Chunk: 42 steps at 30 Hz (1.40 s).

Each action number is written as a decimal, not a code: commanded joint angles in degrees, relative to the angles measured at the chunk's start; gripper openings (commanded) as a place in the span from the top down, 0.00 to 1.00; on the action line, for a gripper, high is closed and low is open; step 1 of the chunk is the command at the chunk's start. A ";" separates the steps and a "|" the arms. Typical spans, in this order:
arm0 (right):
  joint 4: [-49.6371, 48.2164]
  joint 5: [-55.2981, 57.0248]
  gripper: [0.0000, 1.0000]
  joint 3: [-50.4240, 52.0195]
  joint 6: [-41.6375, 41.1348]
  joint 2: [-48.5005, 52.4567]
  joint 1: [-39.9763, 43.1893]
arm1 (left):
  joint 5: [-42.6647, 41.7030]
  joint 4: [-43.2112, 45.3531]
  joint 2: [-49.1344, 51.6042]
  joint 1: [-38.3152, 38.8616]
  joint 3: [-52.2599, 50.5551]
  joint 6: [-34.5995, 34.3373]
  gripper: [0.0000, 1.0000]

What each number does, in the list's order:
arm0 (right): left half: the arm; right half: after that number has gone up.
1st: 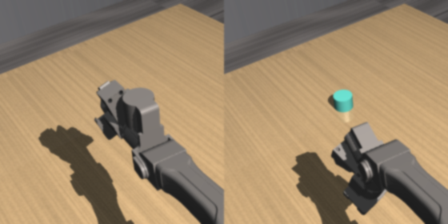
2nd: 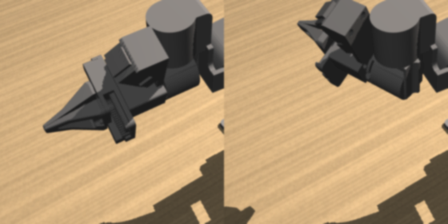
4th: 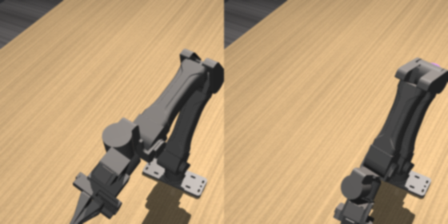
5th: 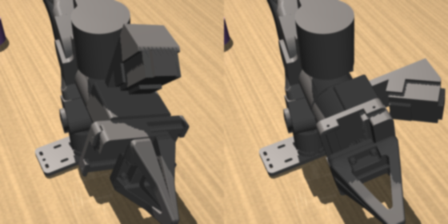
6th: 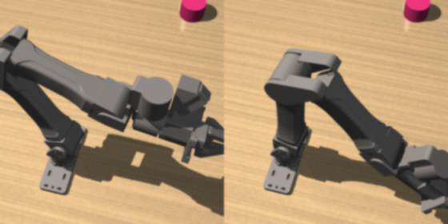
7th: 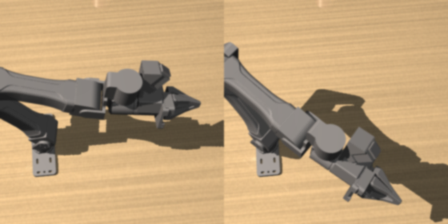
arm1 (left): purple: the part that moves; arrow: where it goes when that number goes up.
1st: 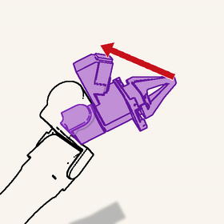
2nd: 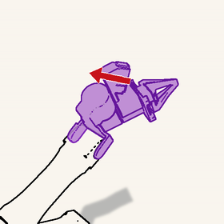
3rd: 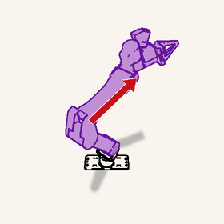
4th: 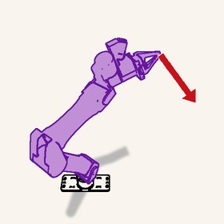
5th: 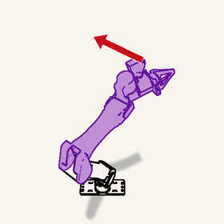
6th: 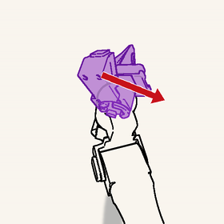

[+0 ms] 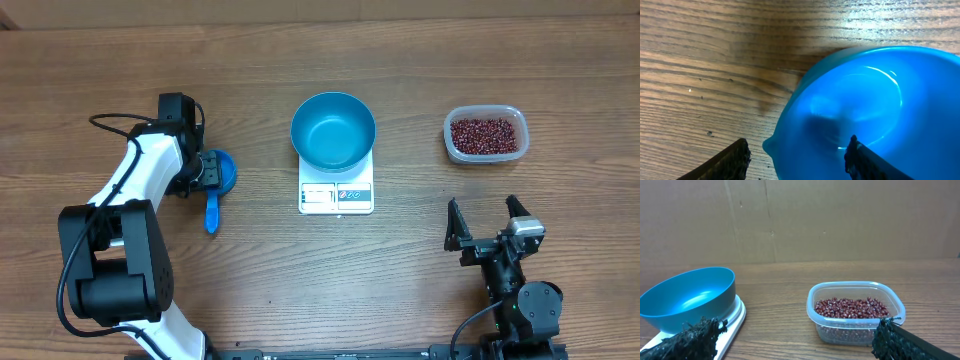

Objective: Scoop item into bowl and weigh 150g on scale
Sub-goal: 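Grasp the blue scoop's cup rim with the left gripper and lift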

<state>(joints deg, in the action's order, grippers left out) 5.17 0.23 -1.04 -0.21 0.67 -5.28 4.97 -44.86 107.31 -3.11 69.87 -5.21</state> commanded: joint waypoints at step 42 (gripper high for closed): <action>-0.33 -0.15 0.00 0.57 0.50 -0.50 0.20 | -1.77 -14.95 0.57 -0.24 24.65 -40.19 0.96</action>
<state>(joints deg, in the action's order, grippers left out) 5.15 0.25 -1.04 -0.19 0.67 -5.28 3.25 -59.18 107.81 -3.11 93.19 -39.40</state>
